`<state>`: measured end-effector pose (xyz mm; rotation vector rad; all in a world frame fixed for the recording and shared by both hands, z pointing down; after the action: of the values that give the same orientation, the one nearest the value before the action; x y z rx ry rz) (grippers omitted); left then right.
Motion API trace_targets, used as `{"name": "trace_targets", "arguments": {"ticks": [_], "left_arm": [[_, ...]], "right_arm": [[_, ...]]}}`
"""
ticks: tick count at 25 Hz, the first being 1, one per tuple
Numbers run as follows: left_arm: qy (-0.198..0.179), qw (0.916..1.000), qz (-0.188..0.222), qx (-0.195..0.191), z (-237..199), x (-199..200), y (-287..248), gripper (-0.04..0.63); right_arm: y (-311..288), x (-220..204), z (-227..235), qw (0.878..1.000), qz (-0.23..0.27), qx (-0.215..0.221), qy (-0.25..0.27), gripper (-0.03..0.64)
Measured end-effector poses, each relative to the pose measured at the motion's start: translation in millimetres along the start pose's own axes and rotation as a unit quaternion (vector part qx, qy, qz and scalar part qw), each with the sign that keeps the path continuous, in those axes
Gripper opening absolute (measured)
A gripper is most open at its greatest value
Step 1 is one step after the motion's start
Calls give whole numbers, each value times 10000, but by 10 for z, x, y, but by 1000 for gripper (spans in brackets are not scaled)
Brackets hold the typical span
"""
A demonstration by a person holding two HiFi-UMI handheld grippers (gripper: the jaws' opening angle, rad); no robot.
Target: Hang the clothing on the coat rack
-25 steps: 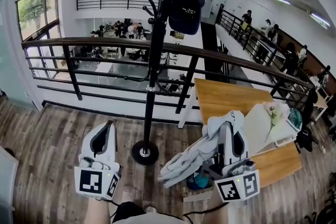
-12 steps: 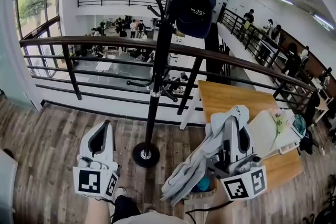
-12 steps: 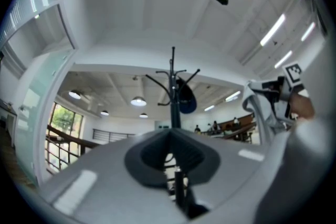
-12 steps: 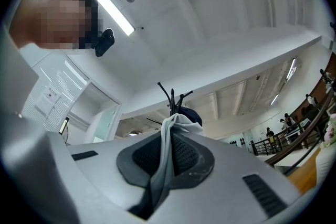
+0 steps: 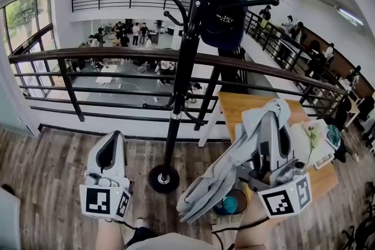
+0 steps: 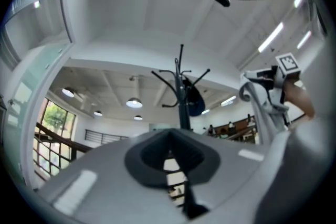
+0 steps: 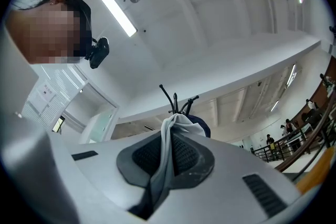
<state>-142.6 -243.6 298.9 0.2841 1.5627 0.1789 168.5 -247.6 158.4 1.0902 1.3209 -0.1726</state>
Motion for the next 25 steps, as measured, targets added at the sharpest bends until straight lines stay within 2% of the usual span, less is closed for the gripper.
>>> {"name": "trace_targets", "arguments": {"ticks": [10, 18, 25], "left_arm": [[110, 9994, 62, -331, -537, -97, -477, 9], [183, 9987, 33, -473, -876, -221, -719, 9], [265, 9980, 15, -568, -1169, -305, -916, 9]], "right_arm": [[-883, -140, -41, 9993, -122, -231, 272, 12], [-1356, -340, 95, 9988, -136, -468, -6, 11], [-1801, -353, 84, 9976, -209, -565, 327, 12]]}}
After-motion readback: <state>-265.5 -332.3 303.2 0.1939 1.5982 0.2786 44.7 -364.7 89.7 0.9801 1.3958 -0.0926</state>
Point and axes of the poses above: the fingertips, and each gripper's own axes: y backward along the fingers, z to its right, x out of its top, the point moved 4 cm from there along y, backward along the fingers, and after that the axes turned 13 degrees about x, right-handed, at the moved point
